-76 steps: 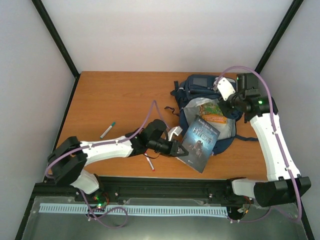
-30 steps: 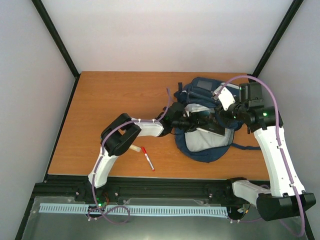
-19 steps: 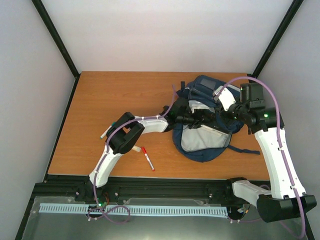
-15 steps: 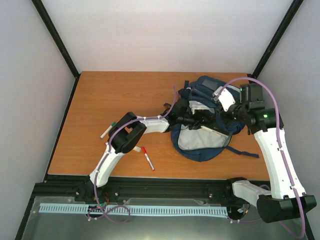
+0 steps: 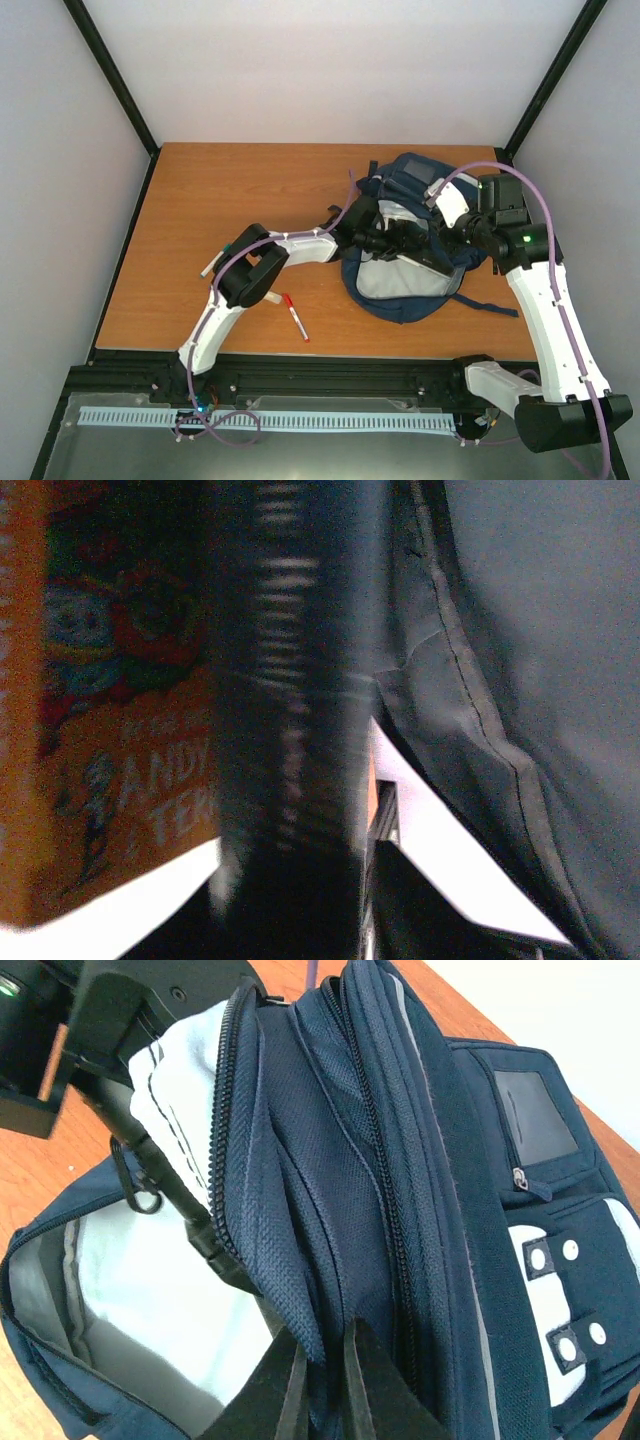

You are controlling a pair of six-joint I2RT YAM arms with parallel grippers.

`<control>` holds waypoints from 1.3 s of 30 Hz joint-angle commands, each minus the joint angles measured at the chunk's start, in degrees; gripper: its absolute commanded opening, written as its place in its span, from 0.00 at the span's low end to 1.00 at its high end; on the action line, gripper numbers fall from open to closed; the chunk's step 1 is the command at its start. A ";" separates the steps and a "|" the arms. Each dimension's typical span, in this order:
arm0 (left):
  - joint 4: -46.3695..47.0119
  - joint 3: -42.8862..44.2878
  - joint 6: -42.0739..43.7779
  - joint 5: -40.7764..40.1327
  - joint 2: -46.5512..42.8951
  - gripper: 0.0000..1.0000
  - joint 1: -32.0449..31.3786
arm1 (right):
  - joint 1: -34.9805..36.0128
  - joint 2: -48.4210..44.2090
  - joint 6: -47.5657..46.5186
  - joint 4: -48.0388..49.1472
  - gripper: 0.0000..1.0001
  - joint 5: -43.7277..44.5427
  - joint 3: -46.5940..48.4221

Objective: Pack the student bag
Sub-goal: Place the book in the student bag.

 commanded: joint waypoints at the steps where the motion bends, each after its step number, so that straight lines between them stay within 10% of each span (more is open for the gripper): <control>1: -6.31 -2.19 3.90 -2.78 -8.38 0.34 -0.27 | 1.05 -2.46 1.27 7.41 0.03 -0.64 -1.50; 14: -16.85 -9.70 9.66 -12.07 -17.30 0.71 -0.47 | 1.02 -8.82 8.35 17.54 0.03 1.91 -13.20; 29: -25.07 -17.85 16.39 -36.55 -28.91 0.77 -6.51 | -0.49 -16.94 9.73 25.36 0.03 0.34 -23.22; 34: -23.78 -20.92 18.16 -39.36 -30.71 0.68 -9.83 | -0.82 -19.21 9.97 28.24 0.03 -1.06 -26.30; 39: -23.71 -20.12 19.52 -41.04 -27.45 0.37 -12.45 | -0.82 -20.16 10.28 30.13 0.03 -3.35 -28.06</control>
